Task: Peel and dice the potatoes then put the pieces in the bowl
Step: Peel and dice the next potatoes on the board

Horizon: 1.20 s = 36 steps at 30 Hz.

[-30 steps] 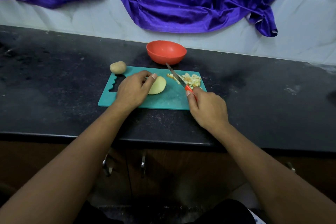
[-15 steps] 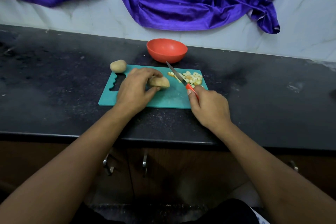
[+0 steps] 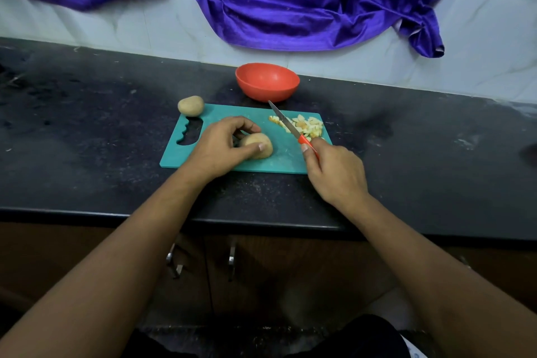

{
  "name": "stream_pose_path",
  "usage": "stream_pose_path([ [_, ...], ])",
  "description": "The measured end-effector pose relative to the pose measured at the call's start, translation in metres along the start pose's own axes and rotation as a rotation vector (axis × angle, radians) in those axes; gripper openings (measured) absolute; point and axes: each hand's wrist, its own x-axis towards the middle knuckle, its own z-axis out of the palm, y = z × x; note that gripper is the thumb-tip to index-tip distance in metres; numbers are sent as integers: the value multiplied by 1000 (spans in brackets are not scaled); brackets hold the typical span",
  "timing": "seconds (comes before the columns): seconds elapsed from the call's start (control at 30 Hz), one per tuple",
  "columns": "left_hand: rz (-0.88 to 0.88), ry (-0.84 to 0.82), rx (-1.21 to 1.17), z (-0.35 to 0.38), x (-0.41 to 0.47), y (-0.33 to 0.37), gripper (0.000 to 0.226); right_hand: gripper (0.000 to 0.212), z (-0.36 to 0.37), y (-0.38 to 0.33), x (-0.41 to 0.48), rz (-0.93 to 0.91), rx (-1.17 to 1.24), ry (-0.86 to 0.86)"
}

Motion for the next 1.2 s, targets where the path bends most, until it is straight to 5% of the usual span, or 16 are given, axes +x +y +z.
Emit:
stream_pose_path([
  [0.33, -84, 26, -86, 0, 1, -1, 36, 19, -44, -34, 13, 66, 167, -255],
  [1.2, -115, 45, 89, -2, 2, -5, 35, 34, -88, -113, 52, -96, -316, -568],
])
